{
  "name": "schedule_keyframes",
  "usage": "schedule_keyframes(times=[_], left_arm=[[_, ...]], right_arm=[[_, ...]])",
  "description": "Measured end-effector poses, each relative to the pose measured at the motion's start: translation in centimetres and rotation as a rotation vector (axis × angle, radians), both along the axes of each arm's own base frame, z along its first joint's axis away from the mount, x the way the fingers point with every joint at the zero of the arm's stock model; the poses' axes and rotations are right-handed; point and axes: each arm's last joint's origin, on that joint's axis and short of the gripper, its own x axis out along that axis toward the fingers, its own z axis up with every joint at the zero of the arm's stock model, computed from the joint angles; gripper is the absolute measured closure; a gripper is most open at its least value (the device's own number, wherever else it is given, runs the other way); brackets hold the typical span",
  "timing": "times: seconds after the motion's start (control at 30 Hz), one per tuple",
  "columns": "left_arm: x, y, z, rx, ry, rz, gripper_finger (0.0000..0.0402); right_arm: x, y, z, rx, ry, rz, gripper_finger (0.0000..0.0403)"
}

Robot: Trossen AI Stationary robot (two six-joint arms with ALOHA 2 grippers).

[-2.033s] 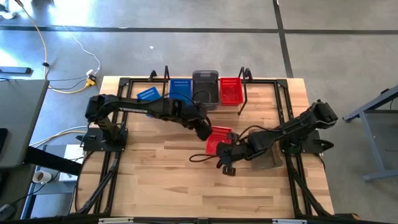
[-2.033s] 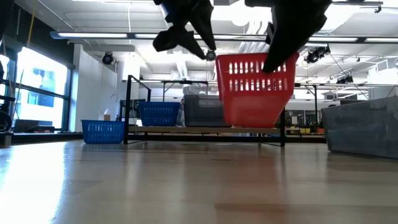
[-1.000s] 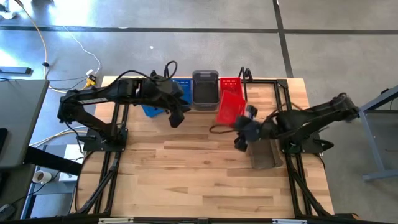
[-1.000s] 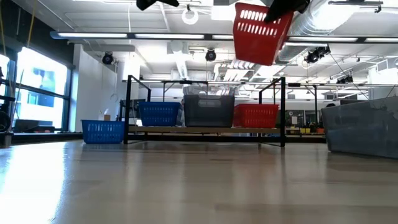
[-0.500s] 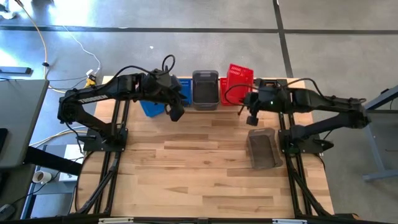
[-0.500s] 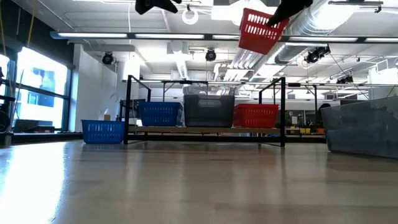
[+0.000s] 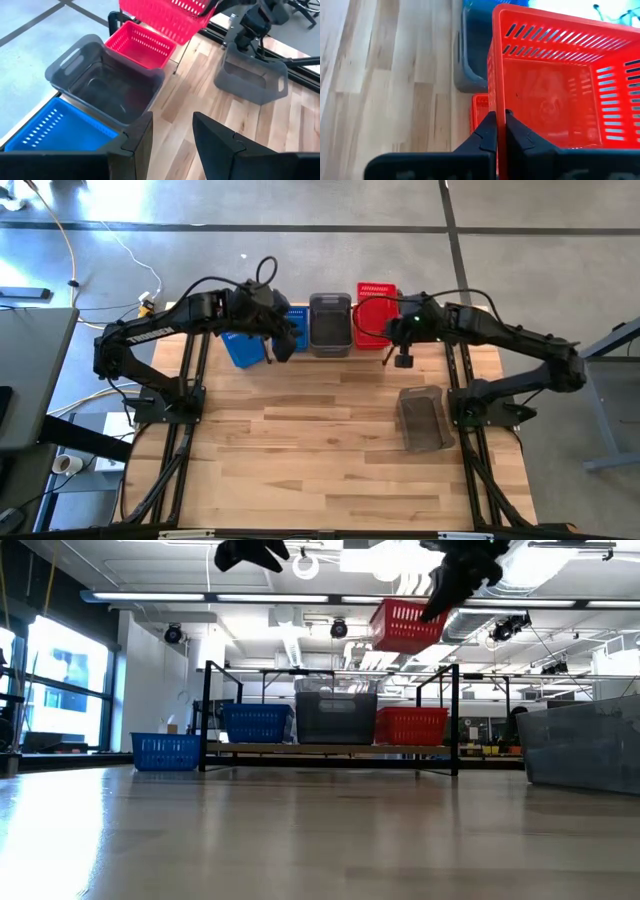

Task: Stack baskets on shelf by color
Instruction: Stack the red bin on the red bins on the shelf

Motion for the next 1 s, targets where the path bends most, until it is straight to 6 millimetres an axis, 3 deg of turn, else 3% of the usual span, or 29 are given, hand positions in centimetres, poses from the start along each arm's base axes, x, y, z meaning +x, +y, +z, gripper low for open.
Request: schedule_keyframes(times=[0.6, 1.0], left_arm=[[-0.4, 0.9, 0.0, 0.001, 0.003, 0.041, 0.0273], [-1.0, 2.1, -0.1, 0.008, 0.018, 0.071, 0.0273]], right_arm=[[2.8, -3.8, -4.9, 0.061, 0.24, 0.0, 0.0403], [3.3, -4.9, -5.3, 0.087, 0.192, -0.054, 0.0403]])
